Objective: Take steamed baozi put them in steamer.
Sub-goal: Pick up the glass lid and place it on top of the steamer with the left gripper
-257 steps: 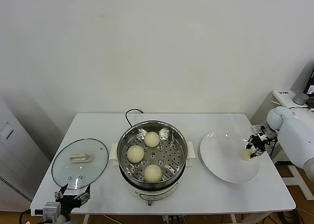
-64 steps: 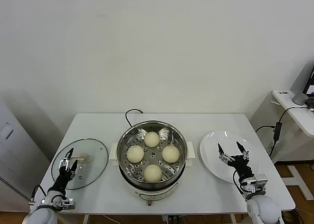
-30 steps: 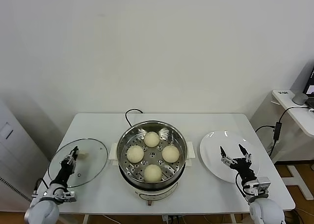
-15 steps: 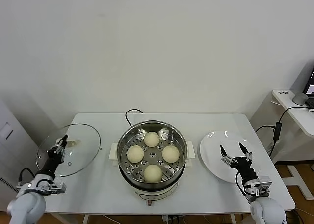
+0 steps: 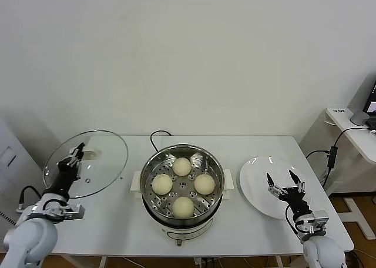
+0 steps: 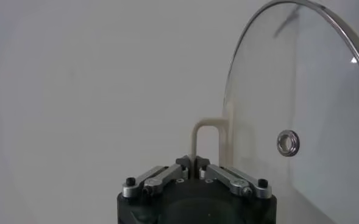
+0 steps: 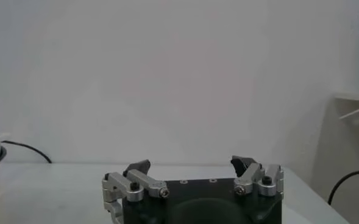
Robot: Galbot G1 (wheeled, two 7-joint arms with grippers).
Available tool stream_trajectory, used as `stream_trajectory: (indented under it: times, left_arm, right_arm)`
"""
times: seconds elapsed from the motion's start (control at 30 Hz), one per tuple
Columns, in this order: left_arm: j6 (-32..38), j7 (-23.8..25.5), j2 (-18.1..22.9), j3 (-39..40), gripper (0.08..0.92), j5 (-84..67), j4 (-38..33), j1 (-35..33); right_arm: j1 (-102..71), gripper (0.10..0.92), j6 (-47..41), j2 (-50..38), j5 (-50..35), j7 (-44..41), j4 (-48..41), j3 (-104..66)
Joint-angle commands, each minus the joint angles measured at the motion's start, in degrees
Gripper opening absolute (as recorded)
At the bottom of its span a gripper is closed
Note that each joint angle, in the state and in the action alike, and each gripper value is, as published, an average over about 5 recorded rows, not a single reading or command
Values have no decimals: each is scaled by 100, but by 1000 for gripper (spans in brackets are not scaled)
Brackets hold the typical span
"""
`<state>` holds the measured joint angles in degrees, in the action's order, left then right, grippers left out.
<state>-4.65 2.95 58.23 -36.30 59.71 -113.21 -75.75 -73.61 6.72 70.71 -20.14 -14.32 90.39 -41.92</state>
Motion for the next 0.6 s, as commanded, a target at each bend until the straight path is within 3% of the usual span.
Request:
stream_trajectory:
  times: [0.03,0.33,0.6]
  left_arm:
    - [-2000,632,-225,1597,111,789,-1606,-83]
    - [-2928,1051,-118,2784,111,1584,-1840,253]
    - [-3382,1350,243,3691,111,2283,-1634,569]
  right_arm:
    - [13,823,-13,-44,-10,5,-11,-5]
    - [62,823,-40,-60,3,25,-57,11]
    - [126,823,-73,-67,30,39,-101,51]
